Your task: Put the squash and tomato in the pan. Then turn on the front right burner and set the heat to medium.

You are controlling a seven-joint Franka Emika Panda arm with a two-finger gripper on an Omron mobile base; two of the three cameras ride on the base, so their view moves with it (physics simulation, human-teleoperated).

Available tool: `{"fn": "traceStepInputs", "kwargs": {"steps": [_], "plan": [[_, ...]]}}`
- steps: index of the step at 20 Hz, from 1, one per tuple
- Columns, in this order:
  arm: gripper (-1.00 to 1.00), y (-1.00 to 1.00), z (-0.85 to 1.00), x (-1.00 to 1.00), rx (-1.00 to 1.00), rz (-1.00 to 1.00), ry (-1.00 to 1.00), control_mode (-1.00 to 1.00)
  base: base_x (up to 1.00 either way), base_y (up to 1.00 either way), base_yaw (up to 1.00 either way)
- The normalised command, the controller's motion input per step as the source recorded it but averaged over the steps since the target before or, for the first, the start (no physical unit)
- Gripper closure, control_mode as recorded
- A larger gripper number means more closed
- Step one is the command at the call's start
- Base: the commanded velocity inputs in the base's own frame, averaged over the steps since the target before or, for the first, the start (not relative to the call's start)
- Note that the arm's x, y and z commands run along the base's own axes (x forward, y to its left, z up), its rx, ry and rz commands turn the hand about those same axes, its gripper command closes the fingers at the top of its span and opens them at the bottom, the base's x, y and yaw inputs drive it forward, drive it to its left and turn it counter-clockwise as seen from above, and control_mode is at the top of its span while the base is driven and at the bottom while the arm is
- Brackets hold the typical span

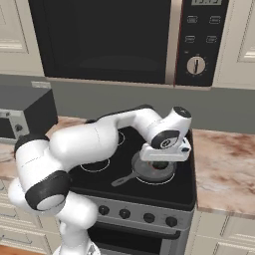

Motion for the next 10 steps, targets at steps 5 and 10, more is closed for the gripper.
{"fn": "traceStepInputs", "kwargs": {"steps": [5, 10], "plan": [[1.00, 0.41, 0.04, 0.04, -0.02, -0.01, 0.00, -1.00, 0.00, 0.00, 0.00], [1.00, 0.31, 0.00, 0.21, -0.05, -0.07, 0.04, -1.00, 0.00, 0.00, 0.00]]}}
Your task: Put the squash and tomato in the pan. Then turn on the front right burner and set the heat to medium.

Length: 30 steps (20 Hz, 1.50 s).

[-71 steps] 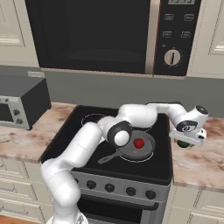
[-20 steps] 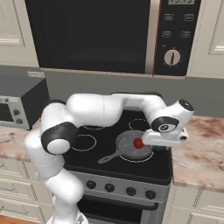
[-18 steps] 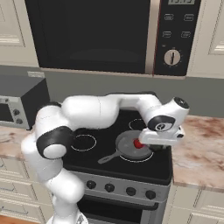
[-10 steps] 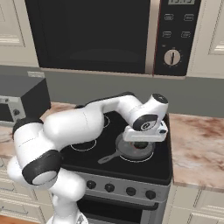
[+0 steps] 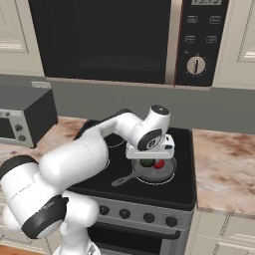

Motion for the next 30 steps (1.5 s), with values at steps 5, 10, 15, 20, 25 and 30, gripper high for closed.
{"fn": "traceStepInputs", "kwargs": {"steps": [5, 10, 15, 20, 25, 30], "plan": [[1.00, 0.32, 0.00, 0.23, -0.04, -0.07, 0.02, -1.00, 0.00, 0.00, 0.00], [1.00, 0.31, 0.00, 0.27, -0.04, -0.06, 0.00, -1.00, 0.00, 0.00, 0.00], [1.00, 0.27, -0.05, 0.34, -0.05, -0.05, 0.00, -1.00, 0.00, 0.00, 0.00], [1.00, 0.04, -0.07, 0.39, -0.07, -0.02, 0.00, -1.00, 0.00, 0.00, 0.00], [1.00, 0.00, -0.06, 0.30, -0.05, -0.01, 0.03, -1.00, 0.00, 0.00, 0.00], [1.00, 0.00, -0.23, 0.24, -0.01, 0.00, 0.01, -1.00, 0.00, 0.00, 0.00]]}}
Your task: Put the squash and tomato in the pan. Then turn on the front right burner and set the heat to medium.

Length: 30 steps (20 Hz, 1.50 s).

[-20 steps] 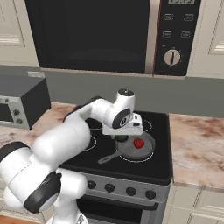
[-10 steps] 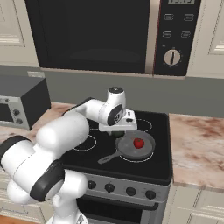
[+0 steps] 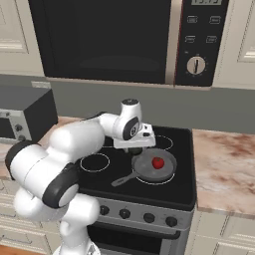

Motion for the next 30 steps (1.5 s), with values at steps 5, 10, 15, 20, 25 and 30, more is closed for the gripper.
{"fn": "traceStepInputs", "kwargs": {"steps": [5, 10, 15, 20, 25, 30], "plan": [[1.00, 0.00, -0.37, 0.16, 0.00, -0.01, 0.00, -1.00, 0.00, 0.00, 0.00], [1.00, -0.01, -0.20, 0.09, 0.00, -0.02, 0.00, -1.00, 0.00, 0.00, 0.00], [1.00, -0.15, -0.04, 0.13, 0.00, -0.06, 0.00, -1.00, 0.00, 0.00, 0.00], [1.00, -0.25, -0.01, 0.16, 0.00, -0.07, 0.00, -1.00, 0.00, 0.00, 0.00], [1.00, -0.18, -0.09, 0.19, 0.00, -0.07, 0.00, -1.00, 0.00, 0.00, 0.00], [1.00, -0.05, -0.15, 0.04, 0.01, -0.02, 0.00, -1.00, 0.00, 0.00, 0.00]]}}
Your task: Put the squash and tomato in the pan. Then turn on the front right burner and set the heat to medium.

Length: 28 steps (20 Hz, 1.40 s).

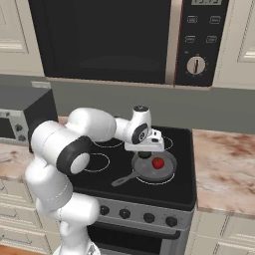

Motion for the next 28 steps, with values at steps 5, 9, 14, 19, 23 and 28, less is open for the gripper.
{"fn": "traceStepInputs", "kwargs": {"steps": [5, 9, 14, 19, 23, 28], "plan": [[1.00, 0.00, -0.29, 0.00, 0.00, 0.00, 0.00, -1.00, 0.00, 0.00, 0.00], [1.00, 0.00, -0.39, 0.00, 0.00, 0.00, 0.00, -1.00, 0.00, 0.00, 0.00], [1.00, -0.01, -0.15, 0.00, 0.00, 0.00, 0.00, -1.00, 0.00, 0.00, 0.00], [-1.00, 0.00, 0.00, 0.00, 0.00, 0.00, 0.00, -1.00, 0.00, 0.00, 0.00], [-1.00, 0.00, 0.00, 0.00, 0.00, 0.00, 0.00, -1.00, 0.00, 0.00, 0.00], [-1.00, -0.01, 0.00, 0.00, 0.00, 0.00, 0.00, -1.00, 0.00, 0.00, 0.00]]}}
